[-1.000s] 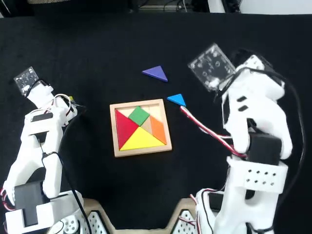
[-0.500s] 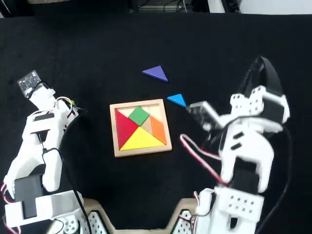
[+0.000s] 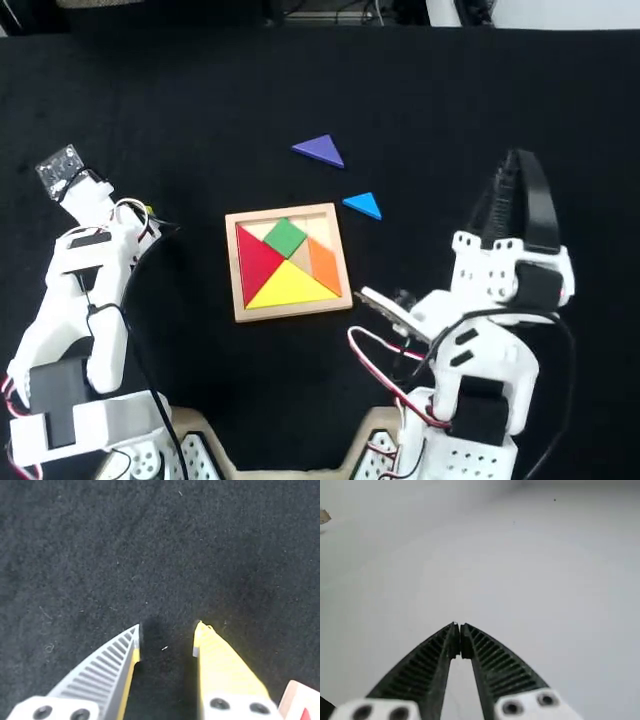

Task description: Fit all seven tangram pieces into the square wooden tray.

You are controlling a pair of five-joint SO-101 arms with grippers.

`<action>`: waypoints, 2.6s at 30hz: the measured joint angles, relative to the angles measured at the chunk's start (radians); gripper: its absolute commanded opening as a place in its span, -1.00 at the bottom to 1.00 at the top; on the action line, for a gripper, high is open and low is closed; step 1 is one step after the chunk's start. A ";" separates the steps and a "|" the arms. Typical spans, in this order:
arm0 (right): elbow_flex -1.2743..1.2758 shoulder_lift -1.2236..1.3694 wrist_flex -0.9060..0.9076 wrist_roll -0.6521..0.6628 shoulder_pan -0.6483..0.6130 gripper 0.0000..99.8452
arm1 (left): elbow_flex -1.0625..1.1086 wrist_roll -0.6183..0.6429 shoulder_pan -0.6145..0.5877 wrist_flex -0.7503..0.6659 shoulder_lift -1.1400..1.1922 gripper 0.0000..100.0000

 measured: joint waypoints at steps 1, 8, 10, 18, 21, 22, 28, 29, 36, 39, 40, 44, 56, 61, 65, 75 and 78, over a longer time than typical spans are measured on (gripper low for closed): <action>0.005 0.000 0.000 0.000 -0.002 -0.98 | 0.000 0.000 0.000 0.000 0.000 -0.65; 0.005 0.000 0.000 0.000 -0.002 -0.98 | 0.000 0.000 0.000 0.000 0.000 -0.65; 0.005 0.000 0.000 0.000 -0.002 -0.98 | 0.000 0.000 0.000 0.000 0.000 -0.65; 0.005 0.000 -0.068 0.000 -0.002 -0.98 | 0.000 0.000 0.000 0.000 0.000 -0.65; 0.005 0.000 -0.095 0.000 -0.002 -0.98 | 0.000 0.000 0.000 0.000 0.000 -0.65; 0.005 0.000 -0.100 0.000 -0.002 -0.98 | 0.000 0.000 0.000 0.000 0.000 -0.65; 0.014 0.000 -0.106 0.000 -0.002 -0.97 | 0.000 0.000 0.000 0.000 0.000 -0.65; 0.018 0.000 -0.106 0.000 -0.002 -0.97 | 0.000 0.000 0.000 0.000 0.000 -0.65; 0.041 0.000 -0.106 0.000 0.000 -0.98 | 0.000 0.000 0.000 0.000 0.000 -0.65; 0.041 0.000 -0.106 0.000 -0.002 -0.98 | 0.000 0.000 0.000 0.000 0.000 -0.65; 0.041 0.000 -0.106 0.000 -0.002 -0.98 | 0.000 0.000 0.000 0.000 0.000 -0.65; 0.041 0.000 -0.106 0.000 -0.002 -0.98 | 0.000 0.000 0.000 0.000 0.000 -0.65; 0.209 0.000 -0.195 -0.081 -0.015 -0.98 | 0.000 0.000 0.000 0.000 0.000 -0.64; 0.261 0.000 -0.087 -0.069 -0.018 -0.98 | 0.000 0.000 0.000 0.000 0.000 -0.64; 0.264 0.000 -0.035 -0.069 -0.017 -0.98 | 0.000 0.000 0.000 0.000 0.000 -0.64; 0.264 0.000 0.044 -0.080 -0.017 -0.98 | 0.000 0.005 0.000 0.000 0.000 -0.64; 0.264 0.000 0.126 -0.133 -0.017 -0.97 | -0.003 -0.002 0.000 0.025 -0.017 -0.59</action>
